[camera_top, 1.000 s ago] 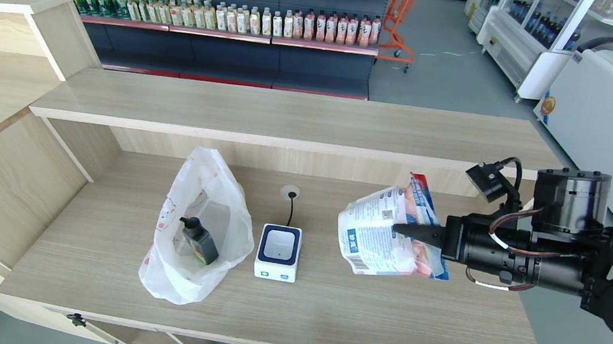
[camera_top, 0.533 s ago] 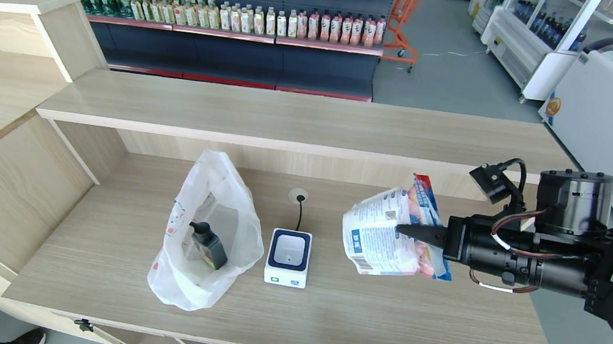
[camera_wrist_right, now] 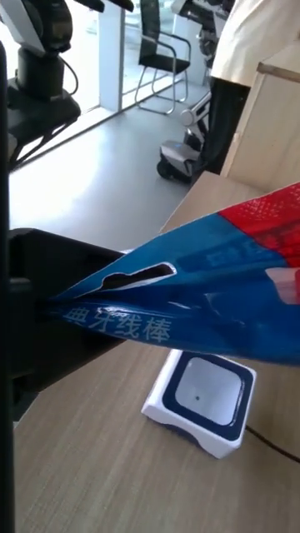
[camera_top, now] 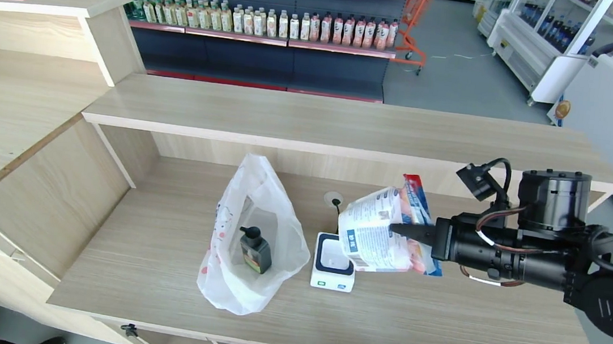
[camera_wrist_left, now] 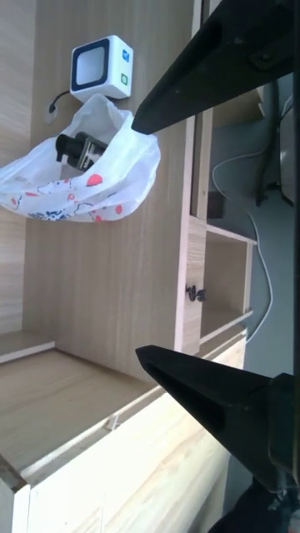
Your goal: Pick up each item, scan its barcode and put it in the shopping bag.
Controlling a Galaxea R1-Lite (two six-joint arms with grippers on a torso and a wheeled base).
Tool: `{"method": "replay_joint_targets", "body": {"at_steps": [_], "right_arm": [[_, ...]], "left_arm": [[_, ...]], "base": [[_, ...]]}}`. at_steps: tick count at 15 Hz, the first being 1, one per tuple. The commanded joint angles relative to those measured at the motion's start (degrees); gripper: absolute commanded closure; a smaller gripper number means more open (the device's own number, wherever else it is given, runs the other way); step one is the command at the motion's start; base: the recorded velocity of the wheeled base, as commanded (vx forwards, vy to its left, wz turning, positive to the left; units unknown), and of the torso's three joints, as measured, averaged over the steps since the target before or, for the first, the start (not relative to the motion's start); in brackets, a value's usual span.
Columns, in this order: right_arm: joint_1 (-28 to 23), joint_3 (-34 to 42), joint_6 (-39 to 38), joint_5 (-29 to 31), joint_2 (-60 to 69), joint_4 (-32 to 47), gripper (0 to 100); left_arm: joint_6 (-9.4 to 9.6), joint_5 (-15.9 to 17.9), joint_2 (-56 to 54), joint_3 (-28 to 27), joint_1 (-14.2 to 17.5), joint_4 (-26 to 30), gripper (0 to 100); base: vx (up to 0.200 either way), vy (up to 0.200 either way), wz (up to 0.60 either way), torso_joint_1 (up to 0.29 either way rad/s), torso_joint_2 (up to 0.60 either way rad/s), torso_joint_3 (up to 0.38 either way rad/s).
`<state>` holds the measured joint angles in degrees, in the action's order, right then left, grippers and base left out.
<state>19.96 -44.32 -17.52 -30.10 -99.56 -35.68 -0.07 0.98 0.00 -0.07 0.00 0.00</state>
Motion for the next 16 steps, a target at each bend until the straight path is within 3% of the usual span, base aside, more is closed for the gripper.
{"method": "replay_joint_targets", "body": {"at_steps": [1,4,8,12,16], "right_arm": [[0.26,-2.70,1.87,0.48,-4.59,0.09,100],[0.17,-10.78,10.93,4.26,-13.47,0.35,100],[1.93,-15.44,12.33,5.58,-18.65,0.97,100],[3.34,-17.64,18.57,7.07,-23.93,0.61,100],[5.62,-25.99,19.80,9.18,-31.57,0.35,100]], "left_arm": [[-0.01,-0.01,0.00,-0.01,0.00,0.00,0],[-0.10,-0.01,0.00,-0.01,0.00,-0.09,0],[-0.10,-0.01,0.00,-0.01,0.00,0.00,0],[-0.10,-0.01,0.00,-0.01,0.00,-0.09,0],[-0.10,-0.01,0.00,-0.01,0.00,-0.09,0]], "base": [[0.000,0.200,0.00,0.002,0.00,0.007],[0.000,0.000,0.00,0.000,0.00,0.000],[0.000,0.000,0.00,0.000,0.00,0.000],[0.000,0.000,0.00,0.000,0.00,0.000],[0.000,0.000,0.00,0.000,0.00,0.000]]}}
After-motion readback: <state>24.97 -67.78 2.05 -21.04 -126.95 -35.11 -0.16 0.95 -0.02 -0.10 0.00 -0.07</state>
